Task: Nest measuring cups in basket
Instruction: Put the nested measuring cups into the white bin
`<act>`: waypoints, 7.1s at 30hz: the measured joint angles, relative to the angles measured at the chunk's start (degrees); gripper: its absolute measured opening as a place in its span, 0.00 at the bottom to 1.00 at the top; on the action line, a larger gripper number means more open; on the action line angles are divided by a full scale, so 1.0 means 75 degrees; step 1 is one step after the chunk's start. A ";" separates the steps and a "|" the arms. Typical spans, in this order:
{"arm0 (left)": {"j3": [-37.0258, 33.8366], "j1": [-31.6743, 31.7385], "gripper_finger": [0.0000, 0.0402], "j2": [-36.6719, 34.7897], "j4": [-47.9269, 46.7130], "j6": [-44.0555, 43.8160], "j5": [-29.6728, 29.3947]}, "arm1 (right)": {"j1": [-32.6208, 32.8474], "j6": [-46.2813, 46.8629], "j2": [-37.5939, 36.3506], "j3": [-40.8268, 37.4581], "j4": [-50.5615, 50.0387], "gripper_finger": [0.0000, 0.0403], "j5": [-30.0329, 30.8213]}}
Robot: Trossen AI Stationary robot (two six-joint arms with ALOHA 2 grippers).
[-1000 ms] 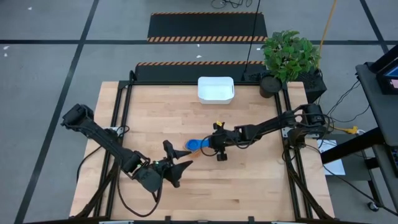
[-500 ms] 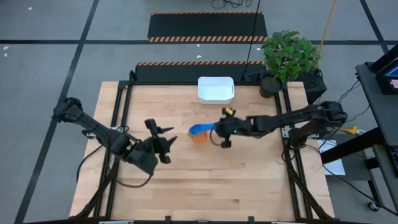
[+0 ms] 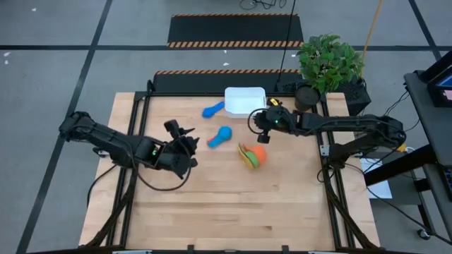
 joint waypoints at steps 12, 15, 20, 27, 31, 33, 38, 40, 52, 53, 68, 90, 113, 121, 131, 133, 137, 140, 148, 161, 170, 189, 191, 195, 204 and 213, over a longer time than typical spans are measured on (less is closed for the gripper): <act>-0.0003 0.0426 0.48 0.0000 -0.0142 -0.0246 0.0247 | 0.0682 0.0412 -0.0096 -0.0020 0.0469 0.00 -0.0038; -0.0003 0.0438 0.48 0.0000 -0.0015 -0.0255 0.0250 | 0.0936 0.0508 -0.0093 -0.0020 0.0469 0.00 -0.0036; -0.0003 0.0438 0.48 0.0000 0.0338 -0.0364 0.0522 | 0.1400 0.0937 -0.0093 -0.0020 0.0356 0.00 -0.0032; -0.0246 0.0438 0.48 0.0036 0.0985 -0.1063 0.1534 | 0.1778 0.1890 -0.0093 -0.0023 -0.0572 0.00 -0.0032; -0.0738 0.0438 0.48 0.0047 0.2018 -0.1355 0.1943 | 0.2007 0.2457 -0.0093 -0.0023 -0.1013 0.00 -0.0042; -0.0927 0.0438 0.48 0.0047 0.2524 -0.1513 0.2204 | 0.2150 0.2652 -0.0093 -0.0023 -0.1181 0.00 -0.0164; -0.1343 0.0423 0.48 0.0044 0.4382 -0.1589 0.2823 | 0.2603 0.3175 -0.0093 -0.0023 -0.1597 0.00 -0.0233; -0.1449 0.0371 0.48 0.0075 0.5084 -0.1494 0.3189 | 0.2816 0.3386 -0.0093 -0.0023 -0.1775 0.00 -0.0239; -0.1278 -0.0294 0.48 0.1402 0.7236 0.0020 0.3695 | 0.3856 0.3938 -0.0093 -0.0028 -0.1823 0.00 -0.0234; -0.1196 -0.0285 0.48 0.1480 0.7169 0.0027 0.3757 | 0.3928 0.3940 -0.0093 -0.0028 -0.1873 0.00 -0.0225; 0.0909 0.0287 0.68 0.3097 0.5504 0.0864 0.4102 | 0.4698 0.3938 -0.0200 -0.0028 -0.2893 0.00 -0.0428; 0.1871 0.1990 0.70 0.4157 0.4983 0.2577 0.5520 | 0.4660 0.3391 -0.2274 -0.0028 -0.4088 0.00 0.1802; 0.1856 0.2941 0.91 0.5173 0.4814 0.3470 0.7226 | 0.4311 0.2265 -0.2485 -0.0605 -0.3348 0.00 0.2178; 0.1853 0.2747 0.94 0.5774 0.5321 0.4035 0.6651 | 0.4305 0.2474 -0.2494 -0.0748 -0.3344 0.00 0.1760; 0.1863 0.3099 0.94 0.5868 0.5364 0.3502 0.7702 | 0.4307 0.2533 -0.2497 -0.0748 -0.3350 0.00 0.1172; 0.1856 0.3177 0.90 0.5945 0.5318 0.3490 0.7902 | 0.4307 0.2533 -0.2497 -0.0748 -0.3348 0.00 0.1172; 0.1862 0.3238 0.79 0.6088 0.5365 0.3577 0.8117 | 0.4307 0.2533 -0.2495 -0.0748 -0.3346 0.00 0.1169; 0.1859 0.3223 0.69 0.6150 0.5392 0.3832 0.8339 | 0.4307 0.2533 -0.2497 -0.0748 -0.3304 0.00 0.1169; 0.2071 0.3072 0.29 0.6008 0.4973 0.4391 0.8227 | 0.4307 0.2512 -0.2497 -0.0748 -0.3231 0.00 0.1169; 0.1502 0.3273 0.08 0.3407 0.3739 0.3634 0.7360 | 0.4310 0.2629 -0.2535 -0.0745 -0.3338 0.00 0.1177; -0.2080 0.3361 0.08 0.0905 0.8749 0.2559 0.6722 | 0.4307 0.2934 -0.2508 -0.0856 -0.2543 0.00 0.1195; -0.4090 0.1223 0.08 0.0739 1.4823 0.1242 0.6170 | 0.4111 0.2903 -0.0745 -0.3944 0.8969 0.01 0.0755; -0.3904 0.0910 0.08 0.0869 1.4879 0.1435 0.5935 | 0.4112 0.3155 -0.0381 -0.3790 0.9262 0.02 0.0572; -0.3448 0.0466 0.08 0.1392 1.5357 0.1734 0.5434 | 0.4193 0.3326 0.0275 -0.3190 0.9276 0.08 0.0542; -0.2642 -0.0018 0.08 0.2894 1.6899 0.2092 0.4849 | 0.4479 0.3228 0.1135 -0.2107 0.9310 0.25 0.0374; -0.2120 -0.0077 0.08 0.3914 1.7684 0.2240 0.4328 | 0.4476 0.3364 0.1230 -0.2025 0.9404 0.39 0.0365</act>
